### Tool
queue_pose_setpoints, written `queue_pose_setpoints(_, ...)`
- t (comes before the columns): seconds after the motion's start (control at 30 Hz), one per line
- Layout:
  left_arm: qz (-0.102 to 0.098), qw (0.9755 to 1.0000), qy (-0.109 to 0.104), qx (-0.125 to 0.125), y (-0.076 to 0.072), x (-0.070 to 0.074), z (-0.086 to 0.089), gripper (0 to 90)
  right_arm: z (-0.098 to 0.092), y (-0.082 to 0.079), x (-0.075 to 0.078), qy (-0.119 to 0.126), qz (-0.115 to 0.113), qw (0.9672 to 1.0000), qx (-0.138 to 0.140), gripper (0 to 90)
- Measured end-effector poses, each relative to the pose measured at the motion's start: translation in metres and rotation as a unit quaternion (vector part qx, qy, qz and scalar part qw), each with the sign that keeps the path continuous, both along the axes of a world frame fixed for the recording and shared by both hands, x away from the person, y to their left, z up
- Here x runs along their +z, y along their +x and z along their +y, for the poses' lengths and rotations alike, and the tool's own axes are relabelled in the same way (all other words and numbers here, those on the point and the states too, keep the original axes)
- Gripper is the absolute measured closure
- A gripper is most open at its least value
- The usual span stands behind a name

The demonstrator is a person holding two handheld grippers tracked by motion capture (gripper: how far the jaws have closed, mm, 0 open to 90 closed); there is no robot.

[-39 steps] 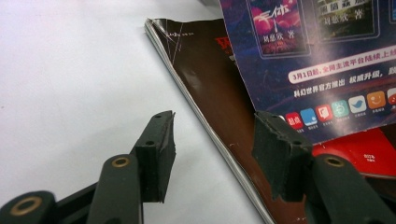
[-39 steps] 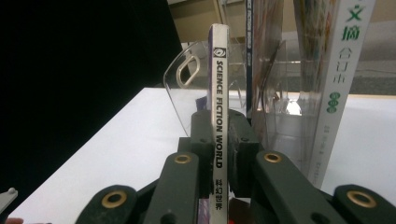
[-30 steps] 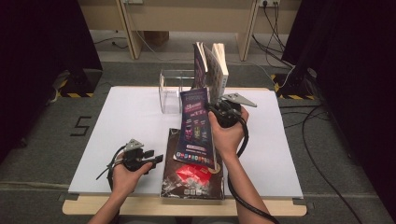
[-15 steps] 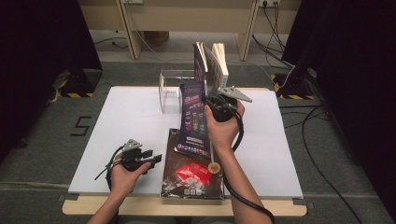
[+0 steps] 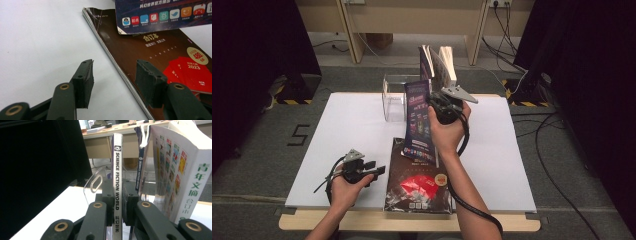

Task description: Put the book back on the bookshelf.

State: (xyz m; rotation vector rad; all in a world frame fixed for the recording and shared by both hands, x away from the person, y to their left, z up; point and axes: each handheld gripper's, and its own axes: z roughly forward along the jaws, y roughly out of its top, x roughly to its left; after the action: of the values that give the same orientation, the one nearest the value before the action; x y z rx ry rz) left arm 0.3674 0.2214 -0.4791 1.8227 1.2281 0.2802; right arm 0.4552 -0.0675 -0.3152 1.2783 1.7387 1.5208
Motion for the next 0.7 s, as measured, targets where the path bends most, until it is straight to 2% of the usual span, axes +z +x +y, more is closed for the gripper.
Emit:
queue_pose_setpoints(0.37,0.000,1.0000,0.000,0.000,0.000,0.000,0.000,47.9,0.006,0.010,0.010,0.002,-0.016,0.9998,-0.013,83.3)
queue_pose_setpoints(0.7,0.000,1.0000,0.000,0.001,0.001,-0.001,0.000,47.9,0.015,0.019,0.013,-0.004,-0.030,0.9992,-0.025,83.3)
